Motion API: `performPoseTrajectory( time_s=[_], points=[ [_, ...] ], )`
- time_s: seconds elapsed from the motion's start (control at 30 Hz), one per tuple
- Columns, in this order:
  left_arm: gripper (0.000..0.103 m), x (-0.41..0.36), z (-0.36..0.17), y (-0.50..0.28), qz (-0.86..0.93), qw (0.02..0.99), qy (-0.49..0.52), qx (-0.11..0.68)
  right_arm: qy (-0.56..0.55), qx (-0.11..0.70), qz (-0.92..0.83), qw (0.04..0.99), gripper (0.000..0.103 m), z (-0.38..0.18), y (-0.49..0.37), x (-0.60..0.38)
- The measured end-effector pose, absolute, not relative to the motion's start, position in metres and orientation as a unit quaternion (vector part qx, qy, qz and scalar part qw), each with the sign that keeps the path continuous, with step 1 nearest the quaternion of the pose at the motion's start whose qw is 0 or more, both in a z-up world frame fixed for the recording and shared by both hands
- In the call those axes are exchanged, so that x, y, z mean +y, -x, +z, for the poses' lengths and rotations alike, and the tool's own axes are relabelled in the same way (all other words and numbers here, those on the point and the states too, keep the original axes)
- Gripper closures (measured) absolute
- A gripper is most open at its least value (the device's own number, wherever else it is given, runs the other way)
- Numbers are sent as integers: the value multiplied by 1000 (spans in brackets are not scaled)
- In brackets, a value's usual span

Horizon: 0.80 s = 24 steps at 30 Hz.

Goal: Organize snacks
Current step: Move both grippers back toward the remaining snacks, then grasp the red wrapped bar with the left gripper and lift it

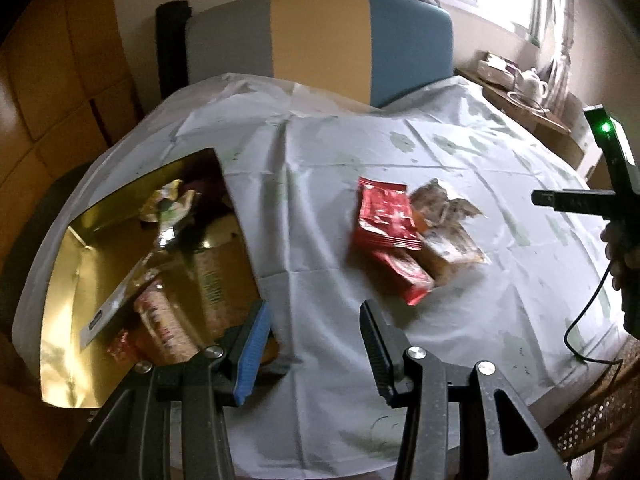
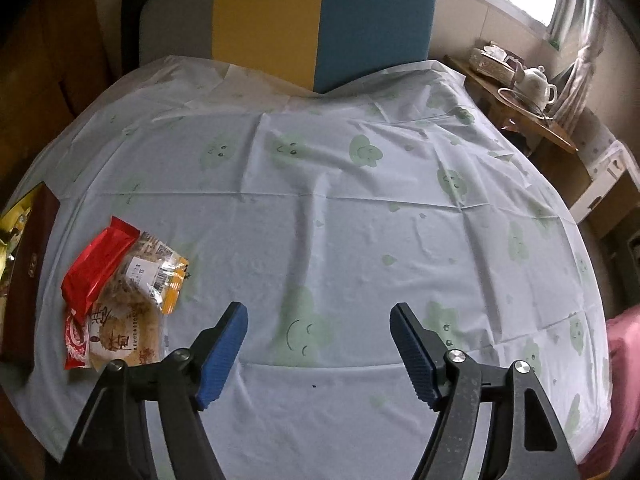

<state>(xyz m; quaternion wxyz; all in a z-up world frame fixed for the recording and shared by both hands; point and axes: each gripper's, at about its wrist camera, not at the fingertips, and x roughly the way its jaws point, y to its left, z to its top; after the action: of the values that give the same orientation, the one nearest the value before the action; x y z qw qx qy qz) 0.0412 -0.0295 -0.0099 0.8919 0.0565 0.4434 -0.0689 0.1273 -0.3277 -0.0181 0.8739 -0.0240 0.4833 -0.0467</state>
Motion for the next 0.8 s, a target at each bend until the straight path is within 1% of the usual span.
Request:
performPoseTrajectory(
  time_s=[0.1, 0.5, 0.63, 0.8],
  points=[
    [56, -38, -13, -42, -78, 889, -61, 447, 26, 483, -48, 874, 26, -18, -128, -327],
    [56, -64, -24, -46, -121, 874, -72, 466, 27, 481, -54, 875, 25, -17, -128, -329],
    [56, -71, -26, -57, -130, 867, -65, 477, 27, 480, -51, 876, 25, -16, -126, -329],
    [56, -83, -28, -80, -131, 862, -82, 483, 29, 477, -47, 877, 25, -14, -126, -327]
  ],
)
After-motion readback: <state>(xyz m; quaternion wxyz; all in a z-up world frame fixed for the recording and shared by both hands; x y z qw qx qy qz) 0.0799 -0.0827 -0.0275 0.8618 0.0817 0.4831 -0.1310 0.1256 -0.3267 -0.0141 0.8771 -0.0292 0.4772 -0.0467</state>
